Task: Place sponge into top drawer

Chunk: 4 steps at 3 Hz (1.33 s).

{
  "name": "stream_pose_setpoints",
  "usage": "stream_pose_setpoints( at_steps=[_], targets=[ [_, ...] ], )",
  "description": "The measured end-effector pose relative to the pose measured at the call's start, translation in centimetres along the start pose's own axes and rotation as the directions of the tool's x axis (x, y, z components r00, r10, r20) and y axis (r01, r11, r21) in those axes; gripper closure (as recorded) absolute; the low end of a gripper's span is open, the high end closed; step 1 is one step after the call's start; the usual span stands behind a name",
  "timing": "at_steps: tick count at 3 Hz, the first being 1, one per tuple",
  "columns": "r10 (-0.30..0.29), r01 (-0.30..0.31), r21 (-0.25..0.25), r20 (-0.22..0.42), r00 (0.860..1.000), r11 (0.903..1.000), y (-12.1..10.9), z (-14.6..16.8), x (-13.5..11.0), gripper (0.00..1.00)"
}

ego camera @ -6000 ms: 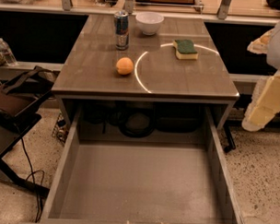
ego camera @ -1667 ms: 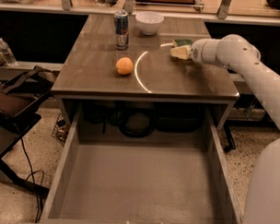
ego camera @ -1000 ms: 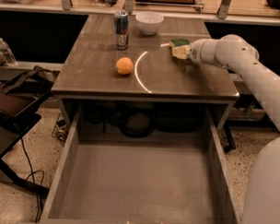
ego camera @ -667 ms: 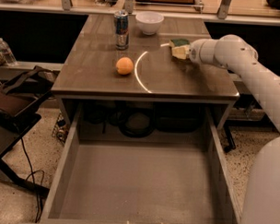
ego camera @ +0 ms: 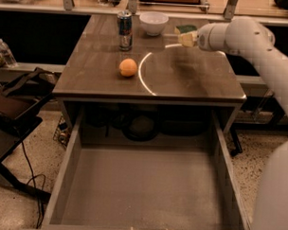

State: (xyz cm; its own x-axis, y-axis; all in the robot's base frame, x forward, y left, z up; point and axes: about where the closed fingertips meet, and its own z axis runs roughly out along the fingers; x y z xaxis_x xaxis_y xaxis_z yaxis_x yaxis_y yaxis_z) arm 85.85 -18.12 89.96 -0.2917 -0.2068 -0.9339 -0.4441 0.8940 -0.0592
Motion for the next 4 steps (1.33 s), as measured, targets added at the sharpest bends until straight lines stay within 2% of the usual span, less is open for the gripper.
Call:
stream_pose_setpoints(
  at_steps=[1,2,3,4],
  targets=[
    [-0.025,0.025,0.004,-0.001,1.000,0.9997,0.0,-4.9,-1.0,1.00],
    [-0.050,0.050,0.050,0.003,0.999,0.9975,0.0,-13.8,-1.7,1.00],
    [-0.068,0.071,0.062,-0.061,0.996,0.9955,1.4,-19.9,2.2,1.00],
    [-0.087,0.087,-0.010,-0.118,0.989,0.9962,4.5,-24.6,6.1,1.00]
  ],
)
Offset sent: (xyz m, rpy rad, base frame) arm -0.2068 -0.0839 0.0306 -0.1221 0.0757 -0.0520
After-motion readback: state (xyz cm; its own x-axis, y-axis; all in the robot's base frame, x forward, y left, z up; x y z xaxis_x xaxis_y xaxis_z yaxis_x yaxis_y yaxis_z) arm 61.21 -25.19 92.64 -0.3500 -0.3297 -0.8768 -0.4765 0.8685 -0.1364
